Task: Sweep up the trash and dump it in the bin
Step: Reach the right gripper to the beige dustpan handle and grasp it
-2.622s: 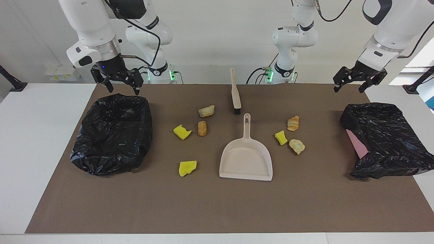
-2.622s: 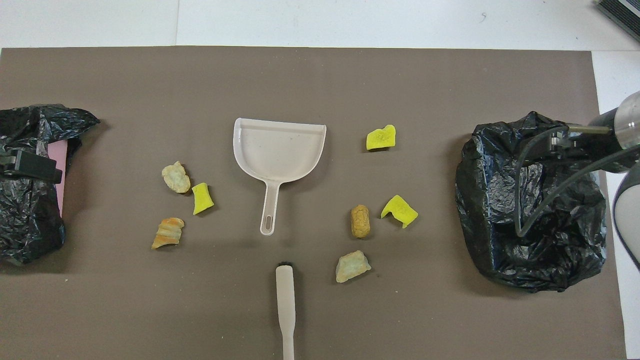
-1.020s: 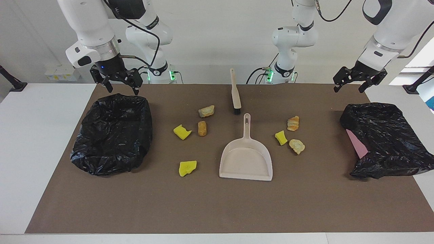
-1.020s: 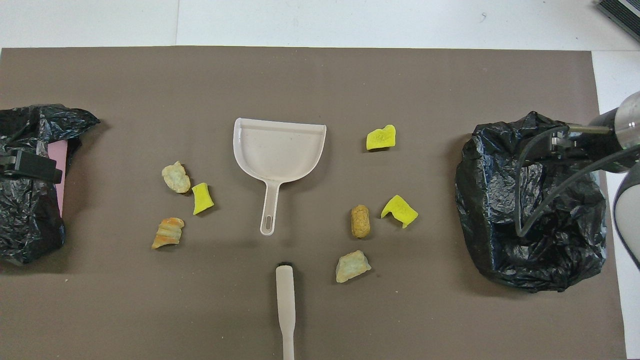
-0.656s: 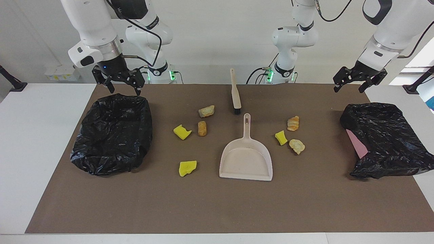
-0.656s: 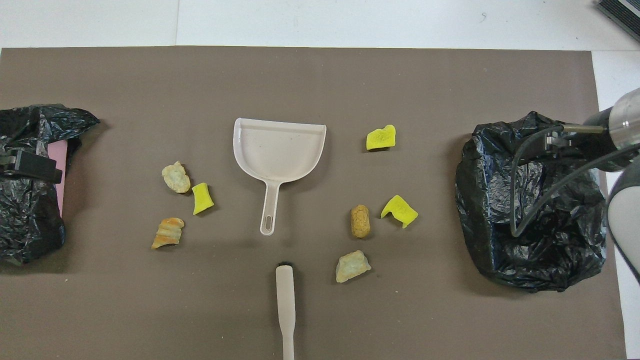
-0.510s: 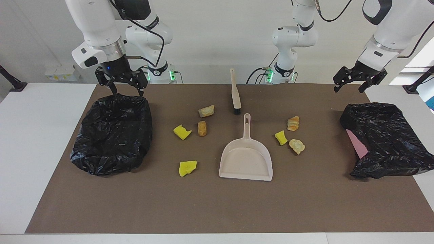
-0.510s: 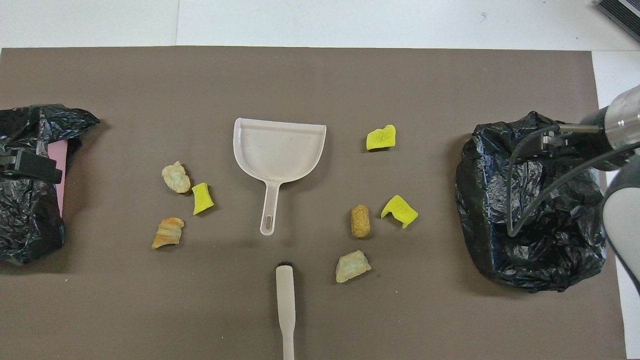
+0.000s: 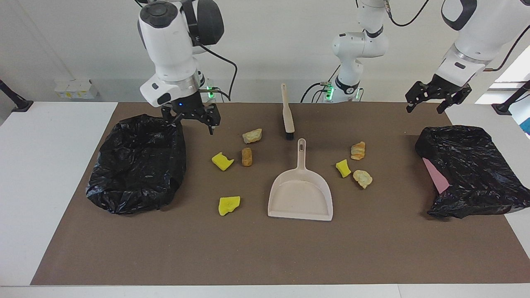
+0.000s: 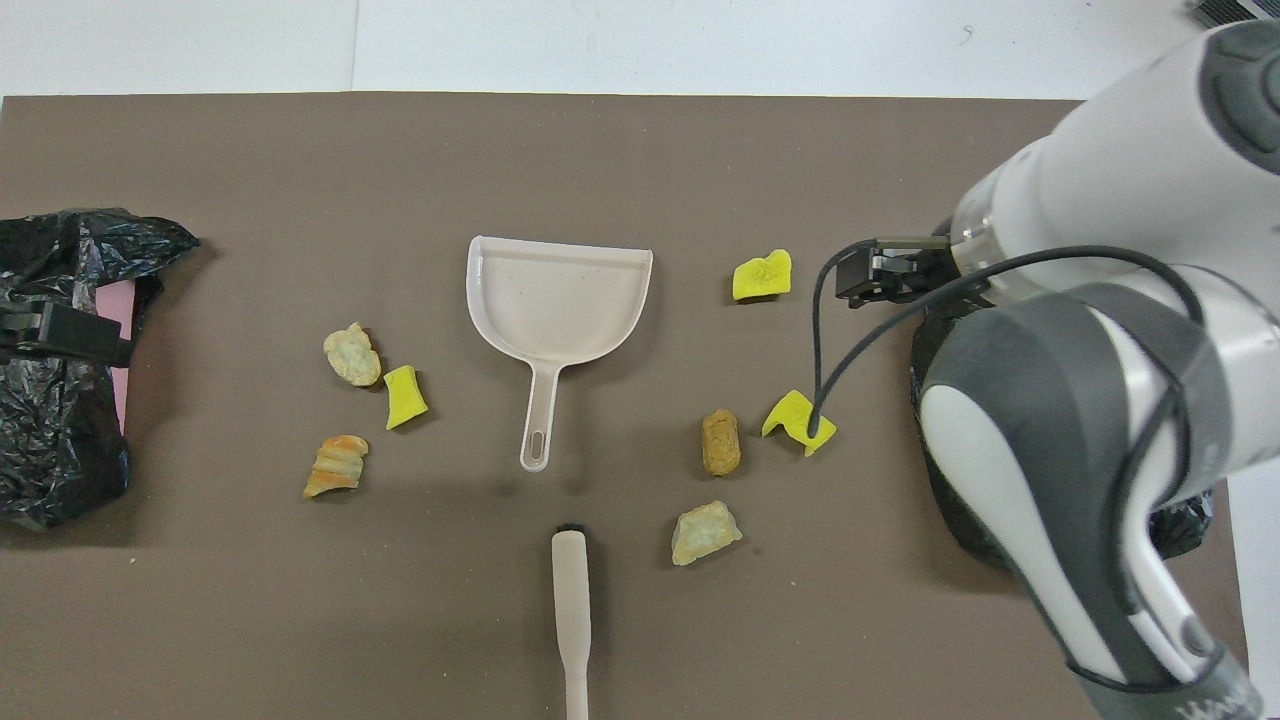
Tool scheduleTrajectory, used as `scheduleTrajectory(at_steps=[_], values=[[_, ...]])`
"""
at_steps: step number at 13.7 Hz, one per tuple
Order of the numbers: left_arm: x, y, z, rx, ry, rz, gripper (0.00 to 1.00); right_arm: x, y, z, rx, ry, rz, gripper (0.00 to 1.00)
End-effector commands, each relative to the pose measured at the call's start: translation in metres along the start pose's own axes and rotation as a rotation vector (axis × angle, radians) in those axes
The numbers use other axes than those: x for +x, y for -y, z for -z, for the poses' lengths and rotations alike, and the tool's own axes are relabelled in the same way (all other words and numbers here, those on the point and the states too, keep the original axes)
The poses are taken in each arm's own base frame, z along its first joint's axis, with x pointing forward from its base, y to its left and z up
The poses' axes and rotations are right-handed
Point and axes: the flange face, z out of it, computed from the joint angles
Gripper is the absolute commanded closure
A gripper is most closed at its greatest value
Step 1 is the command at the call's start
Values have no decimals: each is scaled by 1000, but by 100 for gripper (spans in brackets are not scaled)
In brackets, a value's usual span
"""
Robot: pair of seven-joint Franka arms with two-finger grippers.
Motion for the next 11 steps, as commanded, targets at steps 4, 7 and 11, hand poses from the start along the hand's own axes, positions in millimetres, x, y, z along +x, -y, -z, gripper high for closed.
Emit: scheduleTrajectory(at_steps=[4,7,11], values=[[-23,-31,-51,-2,63,-103,0,8,133,-52,-6,-8,-61,0],[-47,-50,-102,-2,26,-180,0,-12,184,-86,-10,-1,-64,0],[-69,-69,-153,-25,27,-222,0,-32,236,-133,-1,3,-55,0]])
